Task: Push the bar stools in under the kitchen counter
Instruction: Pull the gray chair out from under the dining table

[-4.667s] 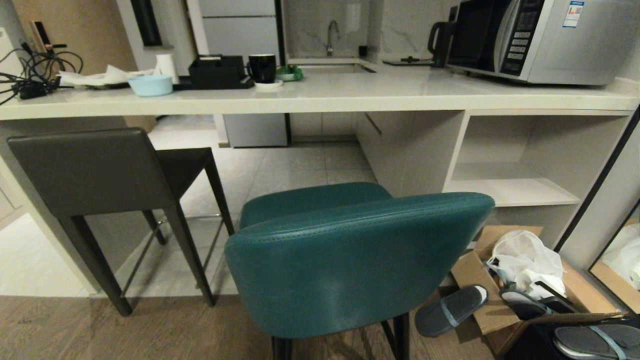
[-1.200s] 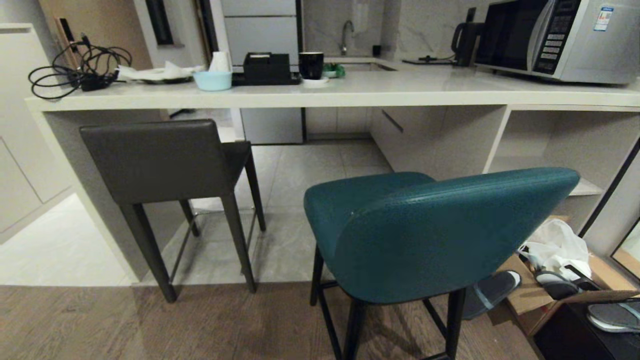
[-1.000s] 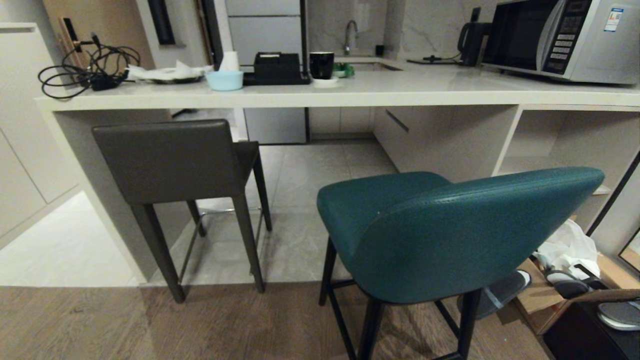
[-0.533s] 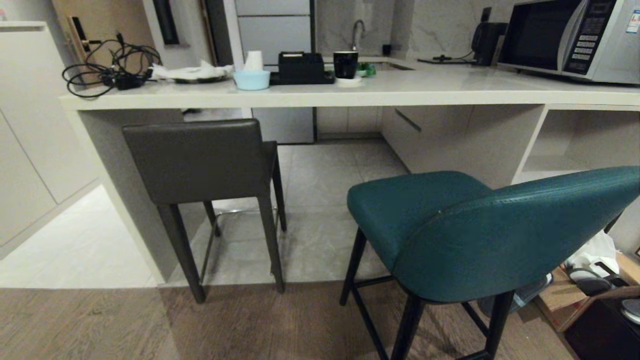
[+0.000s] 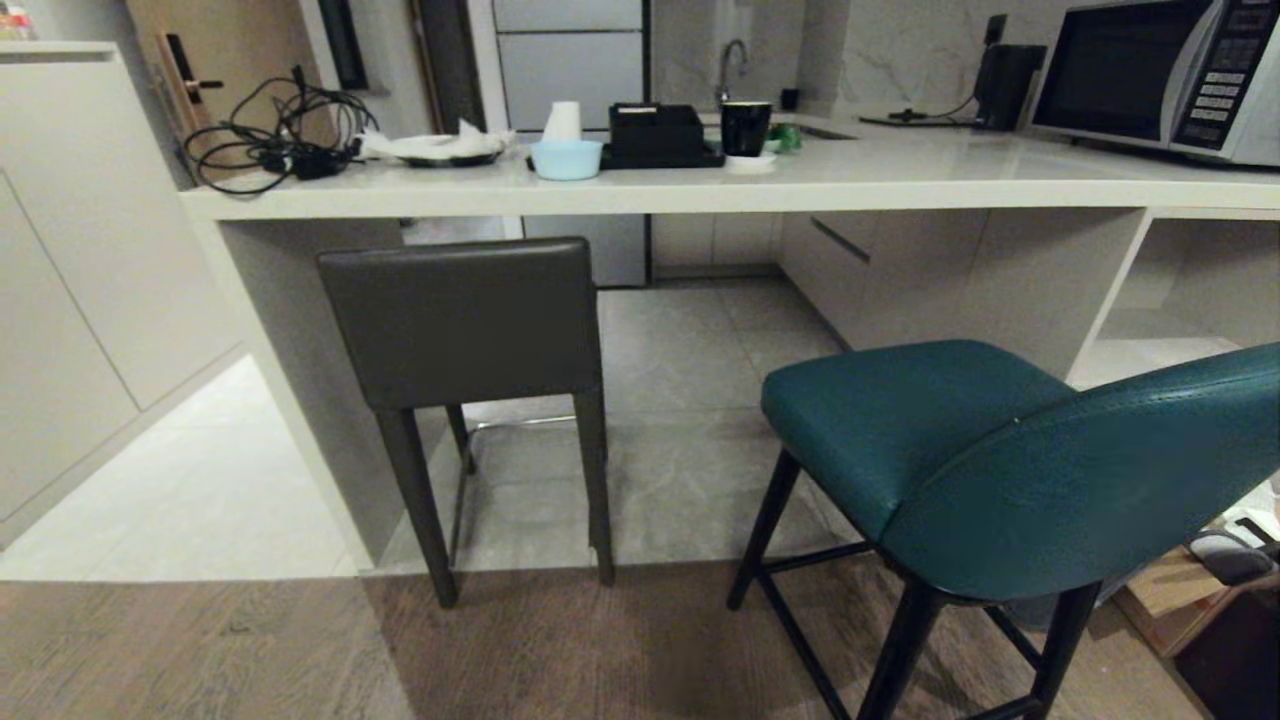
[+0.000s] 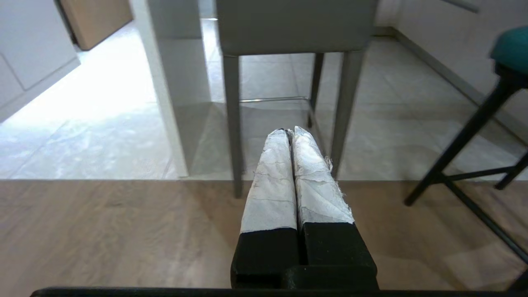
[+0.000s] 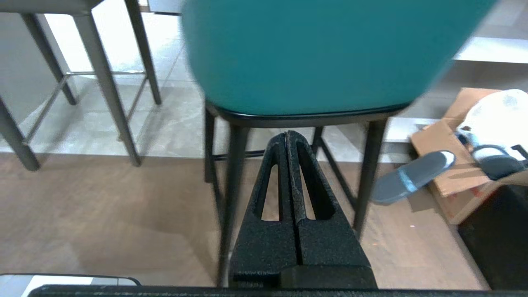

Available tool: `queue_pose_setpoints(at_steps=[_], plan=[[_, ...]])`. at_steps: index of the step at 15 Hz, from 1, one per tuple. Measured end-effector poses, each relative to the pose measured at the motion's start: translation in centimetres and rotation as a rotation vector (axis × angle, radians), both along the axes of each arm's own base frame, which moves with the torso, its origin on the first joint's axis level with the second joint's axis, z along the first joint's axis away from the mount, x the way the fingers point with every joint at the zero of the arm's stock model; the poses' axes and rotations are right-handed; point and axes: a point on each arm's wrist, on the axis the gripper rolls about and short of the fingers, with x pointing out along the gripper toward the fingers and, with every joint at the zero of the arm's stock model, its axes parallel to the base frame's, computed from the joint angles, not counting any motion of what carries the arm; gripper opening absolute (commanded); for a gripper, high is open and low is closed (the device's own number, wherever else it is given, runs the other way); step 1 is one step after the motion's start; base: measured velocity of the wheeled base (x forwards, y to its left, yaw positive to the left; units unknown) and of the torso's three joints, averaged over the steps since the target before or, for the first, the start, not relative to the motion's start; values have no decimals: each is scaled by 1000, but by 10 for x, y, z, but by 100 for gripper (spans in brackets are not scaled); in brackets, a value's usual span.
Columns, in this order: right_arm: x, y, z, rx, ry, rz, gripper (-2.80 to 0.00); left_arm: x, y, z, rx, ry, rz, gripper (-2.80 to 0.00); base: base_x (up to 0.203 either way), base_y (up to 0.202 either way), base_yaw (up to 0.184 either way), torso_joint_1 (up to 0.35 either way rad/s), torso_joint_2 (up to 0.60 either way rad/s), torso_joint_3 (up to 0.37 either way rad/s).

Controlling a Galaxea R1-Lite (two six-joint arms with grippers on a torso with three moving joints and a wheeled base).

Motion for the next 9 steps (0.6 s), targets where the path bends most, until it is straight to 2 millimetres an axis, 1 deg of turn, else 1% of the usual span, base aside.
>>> queue_pose_setpoints(at_steps=[9], plan=[[0,0,0,0,0,0,-280,0,0,0,0,0,0,-280,0,196,-2,4,3,2]])
